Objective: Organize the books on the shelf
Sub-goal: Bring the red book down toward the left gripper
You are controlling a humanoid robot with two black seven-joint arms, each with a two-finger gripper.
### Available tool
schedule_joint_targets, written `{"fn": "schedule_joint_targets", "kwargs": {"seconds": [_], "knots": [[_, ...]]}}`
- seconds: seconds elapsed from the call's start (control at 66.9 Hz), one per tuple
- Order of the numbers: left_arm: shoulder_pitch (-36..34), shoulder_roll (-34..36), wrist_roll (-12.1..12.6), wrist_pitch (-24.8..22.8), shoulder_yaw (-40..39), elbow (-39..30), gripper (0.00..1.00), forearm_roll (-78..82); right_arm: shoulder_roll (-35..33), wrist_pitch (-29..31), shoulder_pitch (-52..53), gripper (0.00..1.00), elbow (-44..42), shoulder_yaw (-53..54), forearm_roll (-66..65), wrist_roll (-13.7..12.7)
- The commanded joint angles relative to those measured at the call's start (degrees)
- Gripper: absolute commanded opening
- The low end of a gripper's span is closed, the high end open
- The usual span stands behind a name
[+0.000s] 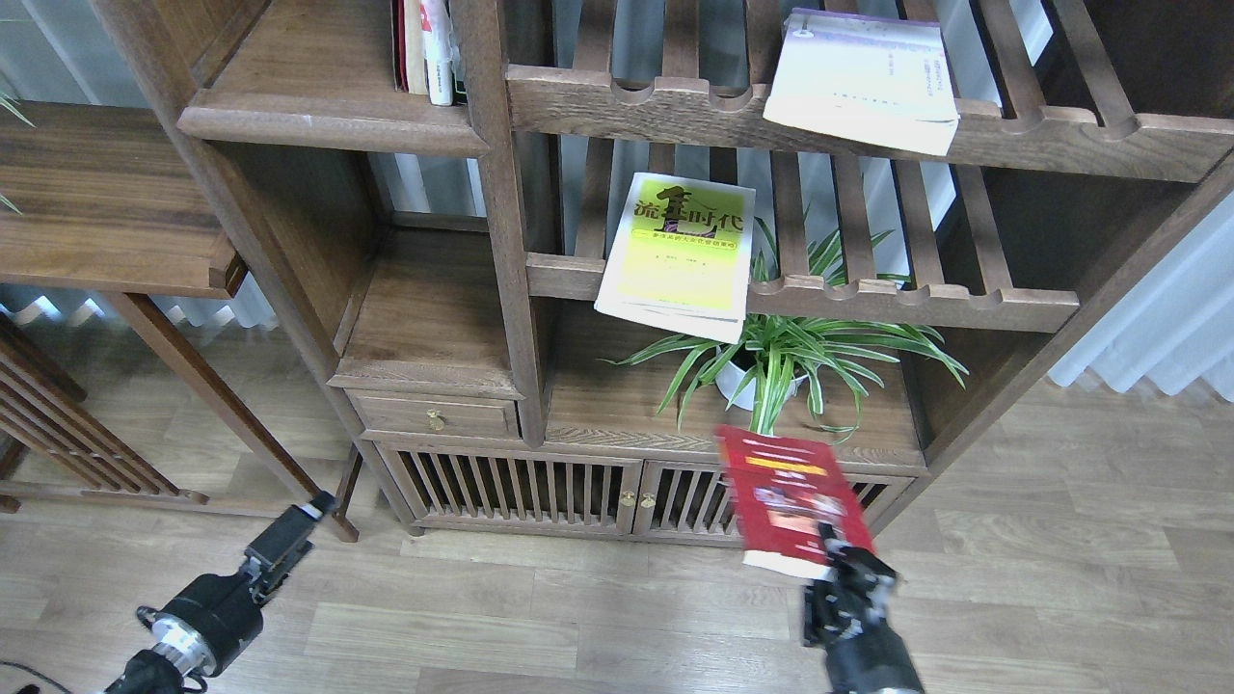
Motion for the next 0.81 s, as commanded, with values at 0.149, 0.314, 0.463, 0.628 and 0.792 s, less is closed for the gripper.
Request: {"fn": "schedule_joint_targets", "kwargs": {"seconds": [0.149,0.314,0.463,0.628,0.792], "knots": [[-2.81,4.84,2.43,0.0,2.64,-2.53,0.99,-8.0,-4.61,0.0,5.76,0.05,-0.17,-6.43,-6.85,-4.73],[-0.61,4.84,2.34,0.0,3.08,-5.16,0.99,-12.92,-1.1,0.0,6.82,0.04,0.7,-7.66,-11.51,-5.17],[1.68,4.84,2.34,0.0,3.43,-8.59,0.98,-15.73,2.42,0.0,2.17,0.04,-1.14,-5.29,-19.07,-5.44],[2.03,4.31,1.81,0.0,4.05,-11.23,0.99,-16.96,2.42,0.0,2.16,0.04,-1.14,-6.87,-19.34,-5.53],[1.24,3.08,1.37,0.0,8.7,-11.32,0.99,-17.93,2.42,0.0,2.16,0.04,-1.14,-8.63,-19.08,-7.1]]}}
